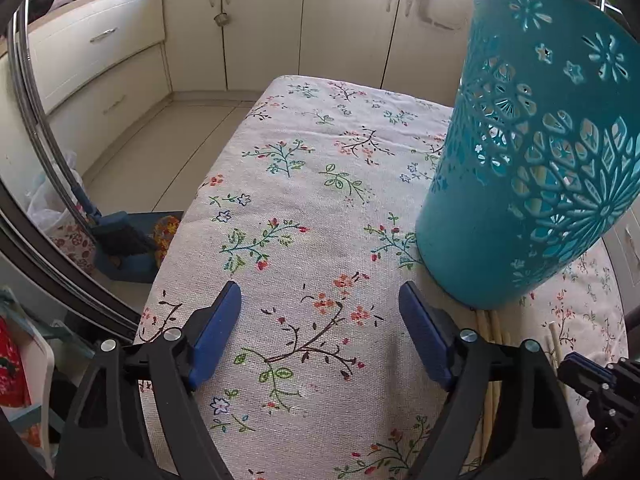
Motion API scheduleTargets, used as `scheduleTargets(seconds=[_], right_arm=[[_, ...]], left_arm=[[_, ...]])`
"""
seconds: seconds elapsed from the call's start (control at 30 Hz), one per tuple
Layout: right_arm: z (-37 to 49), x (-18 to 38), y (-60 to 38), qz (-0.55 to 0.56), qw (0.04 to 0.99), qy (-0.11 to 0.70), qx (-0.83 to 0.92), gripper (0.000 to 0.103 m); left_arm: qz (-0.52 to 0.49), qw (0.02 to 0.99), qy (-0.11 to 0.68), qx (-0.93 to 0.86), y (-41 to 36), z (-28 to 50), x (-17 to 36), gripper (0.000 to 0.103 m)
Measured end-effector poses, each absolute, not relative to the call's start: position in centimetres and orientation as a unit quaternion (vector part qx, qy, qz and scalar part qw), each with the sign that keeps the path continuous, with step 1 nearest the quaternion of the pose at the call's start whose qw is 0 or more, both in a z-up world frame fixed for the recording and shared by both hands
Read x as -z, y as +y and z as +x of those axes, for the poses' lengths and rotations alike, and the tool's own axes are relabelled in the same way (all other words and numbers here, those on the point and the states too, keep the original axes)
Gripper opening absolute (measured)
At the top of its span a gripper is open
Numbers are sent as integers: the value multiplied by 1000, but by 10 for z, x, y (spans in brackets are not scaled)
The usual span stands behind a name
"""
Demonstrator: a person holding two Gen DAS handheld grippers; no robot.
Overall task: Organize utensils
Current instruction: 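Grasp a chopstick with the right tool and drop it in the cup while the left tool withdraws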
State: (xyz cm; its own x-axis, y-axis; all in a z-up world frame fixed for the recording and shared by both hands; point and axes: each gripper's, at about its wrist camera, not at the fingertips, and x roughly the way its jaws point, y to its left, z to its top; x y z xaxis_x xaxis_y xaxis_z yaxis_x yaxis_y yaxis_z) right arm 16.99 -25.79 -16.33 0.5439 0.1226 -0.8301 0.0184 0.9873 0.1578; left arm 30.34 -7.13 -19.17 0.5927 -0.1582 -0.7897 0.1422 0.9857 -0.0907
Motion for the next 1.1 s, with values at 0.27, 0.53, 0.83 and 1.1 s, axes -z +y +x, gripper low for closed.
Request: scheduleTargets(seconds=[0.27, 0.53, 0.83, 1.1], right_arm=[[157, 130, -286, 157, 895, 414, -53, 6], [147, 63, -287, 214, 922, 297, -127, 5], [171, -30, -272, 190, 943, 210, -174, 2], [182, 12, -280, 206, 913, 332, -121, 51]], left_arm=[[3, 890, 449, 80, -75, 304, 194, 88], [10, 889, 451, 77, -77, 305, 195, 90], [12, 889, 451, 77, -77, 305, 196, 91], [11, 889, 451, 78, -77, 305, 195, 92]])
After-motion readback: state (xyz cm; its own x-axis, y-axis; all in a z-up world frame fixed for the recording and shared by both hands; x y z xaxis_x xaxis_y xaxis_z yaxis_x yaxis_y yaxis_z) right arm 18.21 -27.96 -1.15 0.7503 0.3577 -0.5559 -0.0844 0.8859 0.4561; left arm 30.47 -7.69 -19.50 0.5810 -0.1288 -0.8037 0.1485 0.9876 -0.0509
